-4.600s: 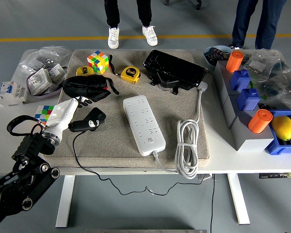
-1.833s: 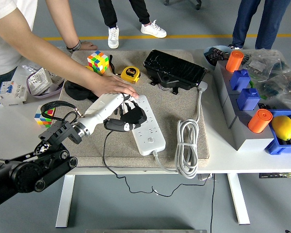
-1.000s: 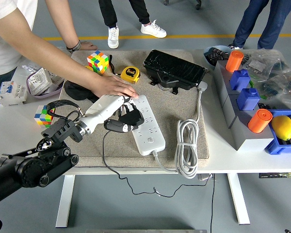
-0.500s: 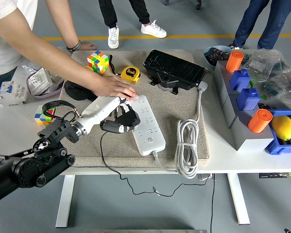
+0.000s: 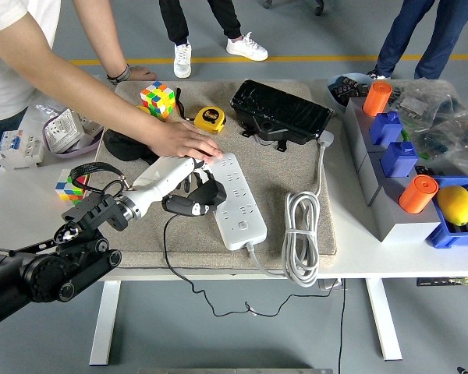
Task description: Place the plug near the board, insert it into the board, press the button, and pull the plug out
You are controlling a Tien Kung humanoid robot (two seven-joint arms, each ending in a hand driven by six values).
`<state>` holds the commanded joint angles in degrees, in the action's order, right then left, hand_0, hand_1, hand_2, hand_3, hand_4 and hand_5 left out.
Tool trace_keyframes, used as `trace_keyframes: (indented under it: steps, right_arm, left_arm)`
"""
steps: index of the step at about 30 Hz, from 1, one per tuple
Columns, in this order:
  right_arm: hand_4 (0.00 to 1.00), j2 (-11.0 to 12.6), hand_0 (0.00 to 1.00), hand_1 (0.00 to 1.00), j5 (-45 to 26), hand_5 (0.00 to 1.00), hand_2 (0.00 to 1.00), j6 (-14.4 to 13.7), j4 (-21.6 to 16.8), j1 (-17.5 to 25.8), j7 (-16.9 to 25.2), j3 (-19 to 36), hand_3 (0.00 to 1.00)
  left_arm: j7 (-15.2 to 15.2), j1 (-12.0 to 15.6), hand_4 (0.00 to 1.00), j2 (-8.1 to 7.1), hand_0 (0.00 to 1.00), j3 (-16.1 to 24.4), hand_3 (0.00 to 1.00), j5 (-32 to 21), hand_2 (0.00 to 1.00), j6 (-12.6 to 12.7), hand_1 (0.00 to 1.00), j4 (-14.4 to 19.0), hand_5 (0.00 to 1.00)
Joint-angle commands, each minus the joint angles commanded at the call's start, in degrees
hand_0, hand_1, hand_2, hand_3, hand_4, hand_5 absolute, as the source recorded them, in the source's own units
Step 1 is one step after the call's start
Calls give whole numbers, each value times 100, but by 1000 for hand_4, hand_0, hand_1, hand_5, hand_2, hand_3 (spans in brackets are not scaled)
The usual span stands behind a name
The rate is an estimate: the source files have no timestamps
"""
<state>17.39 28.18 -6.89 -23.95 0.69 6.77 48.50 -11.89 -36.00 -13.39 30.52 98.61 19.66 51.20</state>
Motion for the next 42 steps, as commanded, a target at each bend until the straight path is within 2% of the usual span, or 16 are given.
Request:
trace_keyframes:
  steps: [9, 22, 42]
  right_arm:
    - [796, -4, 604, 612, 4, 303, 553, -4, -8, -6, 11, 0, 548]
    - [796, -2, 604, 612, 5, 303, 553, -5, -6, -7, 27, 19, 548]
    - [797, -2, 606, 612, 27, 302, 553, -4, -32, -9, 37, 57, 548]
  left_arm:
    - [26, -15, 777, -5, 242, -20, 524, 43, 336, 94, 334, -72, 90]
    - [-8, -2, 777, -46, 242, 16, 523, 77, 340, -67, 334, 4, 90]
    - [14, -1, 774, -63, 247, 41, 525, 121, 351, -92, 355, -43, 81]
